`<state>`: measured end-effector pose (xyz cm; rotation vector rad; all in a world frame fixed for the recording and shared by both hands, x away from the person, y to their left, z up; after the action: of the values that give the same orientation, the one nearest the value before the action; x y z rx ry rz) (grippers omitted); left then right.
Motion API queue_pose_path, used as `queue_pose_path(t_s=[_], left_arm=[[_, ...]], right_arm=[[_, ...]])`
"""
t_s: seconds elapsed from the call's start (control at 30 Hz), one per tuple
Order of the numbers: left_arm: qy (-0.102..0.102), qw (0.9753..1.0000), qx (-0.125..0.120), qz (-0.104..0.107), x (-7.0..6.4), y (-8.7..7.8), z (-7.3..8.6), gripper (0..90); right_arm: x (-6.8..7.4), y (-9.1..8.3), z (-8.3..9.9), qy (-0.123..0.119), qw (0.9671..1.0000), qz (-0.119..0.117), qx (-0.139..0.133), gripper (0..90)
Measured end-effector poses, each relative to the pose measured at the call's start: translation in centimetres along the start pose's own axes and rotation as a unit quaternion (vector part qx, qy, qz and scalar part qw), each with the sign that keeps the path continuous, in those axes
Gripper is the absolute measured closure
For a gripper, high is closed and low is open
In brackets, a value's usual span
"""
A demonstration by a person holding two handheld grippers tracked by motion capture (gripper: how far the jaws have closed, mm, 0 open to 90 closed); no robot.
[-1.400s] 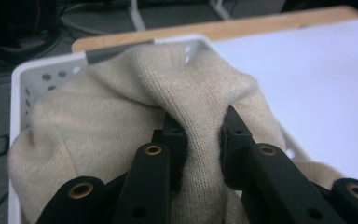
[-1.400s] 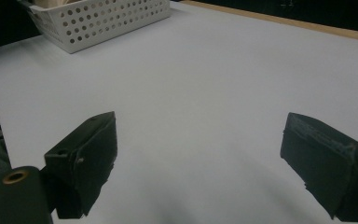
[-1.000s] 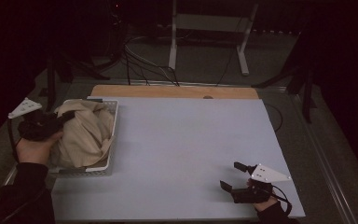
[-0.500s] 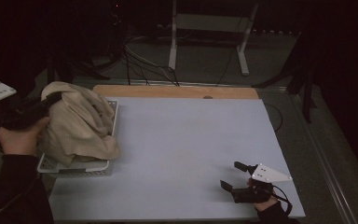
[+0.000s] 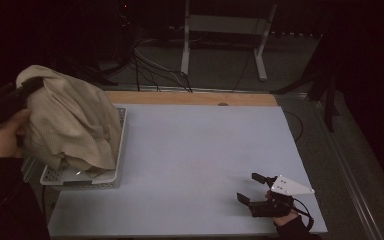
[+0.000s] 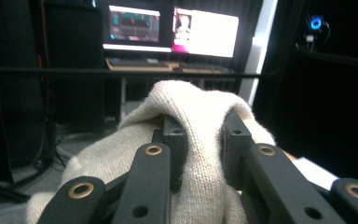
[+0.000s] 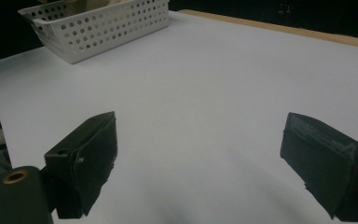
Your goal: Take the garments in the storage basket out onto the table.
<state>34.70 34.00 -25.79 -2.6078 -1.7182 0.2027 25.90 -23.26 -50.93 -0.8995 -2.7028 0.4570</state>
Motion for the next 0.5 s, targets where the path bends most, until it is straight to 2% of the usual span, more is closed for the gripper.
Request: queue_pose_path(t_s=[0.1, 0.17, 0.23, 0.27, 0.3, 0.33, 0.4, 0.43, 0.47, 0.5], left_arm=[[0.003, 1.0, -0.009, 0.001, -0.2, -0.3, -0.9, 78.4], [0.007, 0.9997, -0.025, 0.006, -0.7, -0.8, -2.4, 78.4], [0.006, 0.9996, -0.027, 0.011, -0.8, -0.9, -2.7, 78.4], [0.004, 0.999, -0.042, 0.016, -1.0, -1.2, -3.8, 78.4], [-0.002, 0.9985, -0.049, 0.025, -1.1, -1.3, -4.3, 78.4], [-0.003, 0.998, -0.058, 0.026, -1.2, -1.5, -4.7, 78.4], [-0.006, 0.9965, -0.072, 0.042, -1.4, -1.7, -5.4, 78.4], [-0.006, 0.9965, -0.072, 0.042, -1.4, -1.7, -5.4, 78.5], [-0.013, 0.9943, -0.091, 0.054, -1.6, -1.9, -6.1, 78.4], [-0.013, 0.9943, -0.091, 0.054, -1.6, -1.9, -6.1, 78.4]], right_arm=[[0.0, 0.0, 0.0, 0.001, 1.0, 0.0, 0.0, 10.7], [0.0, 0.0, 0.0, 0.001, 1.0, 0.0, -0.002, 10.7], [0.0, 0.0, 0.0, 0.001, 1.0, 0.001, -0.002, 10.7], [0.0, 0.0, 0.0, 0.002, 1.0, 0.0, -0.001, 10.7], [0.0, 0.0, 0.0, 0.002, 1.0, 0.0, -0.001, 10.7], [0.0, 0.0, 0.0, 0.001, 1.0, 0.0, 0.0, 10.7], [0.0, 0.0, 0.0, 0.002, 1.0, 0.0, -0.001, 10.7], [0.0, 0.0, 0.0, 0.003, 1.0, 0.0, -0.001, 10.7], [0.0, 0.0, 0.0, 0.002, 1.0, 0.0, -0.001, 10.7], [0.0, 0.0, 0.0, 0.002, 1.0, 0.0, -0.001, 10.7]])
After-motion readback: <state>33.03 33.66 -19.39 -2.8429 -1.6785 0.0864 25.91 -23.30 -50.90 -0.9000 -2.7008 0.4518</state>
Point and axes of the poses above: each handheld gripper's, and its own axes: y roughly forward along the jaws, z roughly out of its underside, x roughly to its left, the point moved 6 cm from there along y, roughly forward along the jaws, and after that the axes turned 4 degrees about -z, right-handed, at the moved point
